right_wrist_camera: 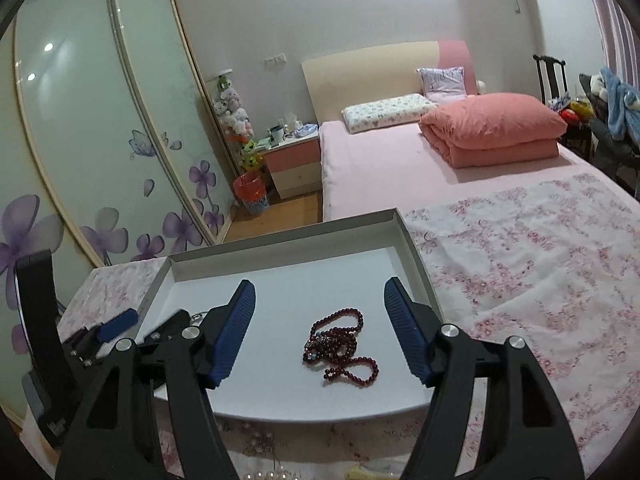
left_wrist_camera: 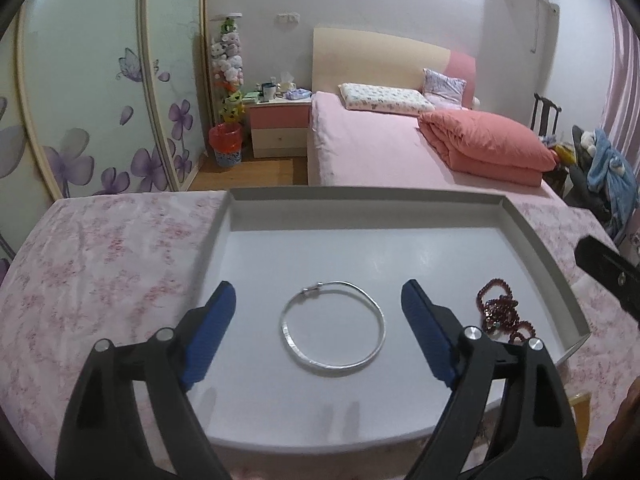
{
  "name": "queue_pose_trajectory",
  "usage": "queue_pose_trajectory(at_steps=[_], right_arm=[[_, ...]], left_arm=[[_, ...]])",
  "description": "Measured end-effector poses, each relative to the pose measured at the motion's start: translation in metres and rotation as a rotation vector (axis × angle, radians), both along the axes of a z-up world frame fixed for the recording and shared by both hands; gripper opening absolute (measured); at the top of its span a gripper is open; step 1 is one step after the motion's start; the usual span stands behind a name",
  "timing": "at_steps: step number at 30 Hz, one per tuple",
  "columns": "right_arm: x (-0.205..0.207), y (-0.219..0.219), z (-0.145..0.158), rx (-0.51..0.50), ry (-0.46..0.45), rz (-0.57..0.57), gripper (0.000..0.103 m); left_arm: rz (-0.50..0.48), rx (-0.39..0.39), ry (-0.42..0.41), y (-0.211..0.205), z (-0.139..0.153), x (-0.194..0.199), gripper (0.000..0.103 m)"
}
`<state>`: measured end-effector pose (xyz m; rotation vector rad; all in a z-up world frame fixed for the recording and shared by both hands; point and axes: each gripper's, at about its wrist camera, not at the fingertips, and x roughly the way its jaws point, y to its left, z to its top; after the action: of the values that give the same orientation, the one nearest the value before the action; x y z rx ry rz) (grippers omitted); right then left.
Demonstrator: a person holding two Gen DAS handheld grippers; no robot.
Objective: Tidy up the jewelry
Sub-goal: 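Carry both items into the grey tray and open both tools to release them, then grasp the pink bead bracelet with the left tool while the right tool grasps the yellow watch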
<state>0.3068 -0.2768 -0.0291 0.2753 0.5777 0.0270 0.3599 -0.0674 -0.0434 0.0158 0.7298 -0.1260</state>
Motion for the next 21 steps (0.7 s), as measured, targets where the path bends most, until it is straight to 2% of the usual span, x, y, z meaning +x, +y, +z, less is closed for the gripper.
queue_pose_trajectory(at_steps=[9,18,21], right_arm=[[-0.044,0.0,0.017,-0.049,-0.06,0.018,0.068],[-0.085,0.0,0.004,-0.106,-0.036,0.04,0.068],[-0.094,-0.001,-0.004,-0.126,-0.022,0.038,0.068]], left_arm=[[0.016,0.018,-0.016,0.041,0.017,-0.05,0.083],[-0.023,0.033,0.1,0.076,-0.01,-0.105,0.081],[-0.035,0.044,0.135,0.076,-0.019,-0.114,0.071]])
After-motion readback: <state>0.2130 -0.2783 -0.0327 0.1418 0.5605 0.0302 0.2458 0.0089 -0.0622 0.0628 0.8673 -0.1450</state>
